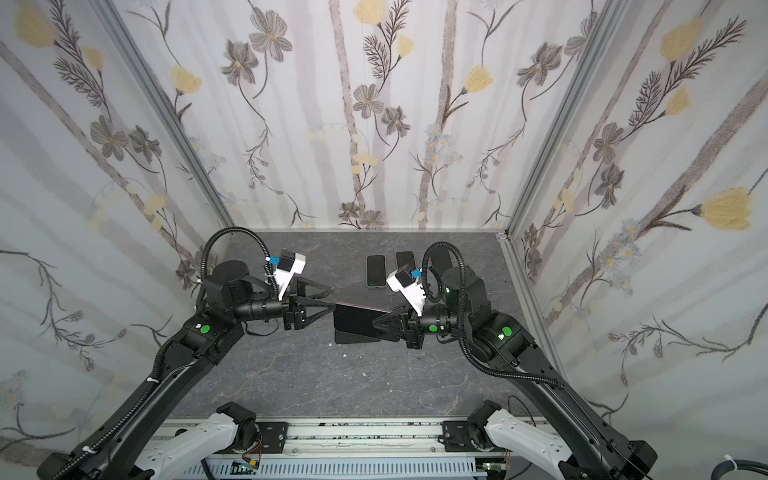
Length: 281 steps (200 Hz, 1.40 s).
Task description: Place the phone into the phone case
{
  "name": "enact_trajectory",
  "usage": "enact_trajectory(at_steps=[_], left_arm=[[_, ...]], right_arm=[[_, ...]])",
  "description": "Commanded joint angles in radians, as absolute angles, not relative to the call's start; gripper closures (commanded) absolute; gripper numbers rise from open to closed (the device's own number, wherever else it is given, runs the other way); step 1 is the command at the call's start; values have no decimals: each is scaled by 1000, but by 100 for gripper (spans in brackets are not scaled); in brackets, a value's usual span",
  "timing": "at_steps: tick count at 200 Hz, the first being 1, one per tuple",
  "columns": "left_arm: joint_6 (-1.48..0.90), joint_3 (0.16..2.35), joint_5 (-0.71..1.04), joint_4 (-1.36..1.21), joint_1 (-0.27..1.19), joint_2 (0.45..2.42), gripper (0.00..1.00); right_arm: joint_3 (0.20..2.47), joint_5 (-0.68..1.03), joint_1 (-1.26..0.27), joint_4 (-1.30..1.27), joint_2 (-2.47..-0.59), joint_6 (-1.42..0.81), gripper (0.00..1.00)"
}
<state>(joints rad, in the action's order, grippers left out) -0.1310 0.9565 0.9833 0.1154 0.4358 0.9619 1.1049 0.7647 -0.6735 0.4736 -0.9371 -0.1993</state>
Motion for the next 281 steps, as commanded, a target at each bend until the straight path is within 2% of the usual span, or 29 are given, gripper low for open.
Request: enact_trajectory(at_steps=[1, 22, 45, 60, 80, 116, 130, 147, 153, 173, 184, 196, 207, 222, 241, 281], left_arm=[[-158, 939, 1057, 74, 437, 977, 42], [-223, 928, 1172, 6, 449, 989, 51], [-263, 923, 1248, -35, 469, 990, 52], [-261, 923, 1261, -24, 473, 990, 53], [-256, 923, 1267, -5, 480, 997, 65], [-258, 926, 1277, 1, 497, 1003, 69], [-279, 925, 1278, -25, 504, 1000, 78], [-324, 919, 1260, -84, 509, 990, 100], [-338, 917, 1248, -105, 508, 984, 100], [-404, 887, 1191, -207, 508, 952, 100], [-456, 863, 1173, -291, 509, 937, 100], [-514, 843, 1167, -369, 508, 931, 100], [-556, 835, 1167, -421, 509, 934, 100], [-595, 828, 1165, -471, 508, 940, 100], [-606, 825, 1159, -496, 509, 938, 100], [-608, 825, 1155, -502, 509, 936, 100]], right_arm=[[1109, 828, -674, 424, -930, -182, 100], [1109, 829, -674, 414, -939, -185, 100], [1111, 831, -673, 405, -951, -184, 100], [1112, 838, -674, 391, -955, -188, 100], [1117, 852, -674, 364, -956, -198, 100], [1115, 896, -674, 303, -957, -226, 100], [1113, 897, -673, 291, -960, -231, 100], [1113, 882, -675, 280, -964, -236, 100], [1113, 872, -673, 273, -965, -238, 100], [1105, 819, -674, 246, -953, -248, 81], [1095, 788, -674, 228, -940, -255, 61], [1079, 767, -674, 200, -922, -262, 54], [1064, 778, -674, 177, -912, -270, 57], [1051, 811, -674, 147, -910, -293, 65], [1046, 827, -673, 141, -911, -304, 68], [1040, 839, -673, 116, -913, -311, 98]])
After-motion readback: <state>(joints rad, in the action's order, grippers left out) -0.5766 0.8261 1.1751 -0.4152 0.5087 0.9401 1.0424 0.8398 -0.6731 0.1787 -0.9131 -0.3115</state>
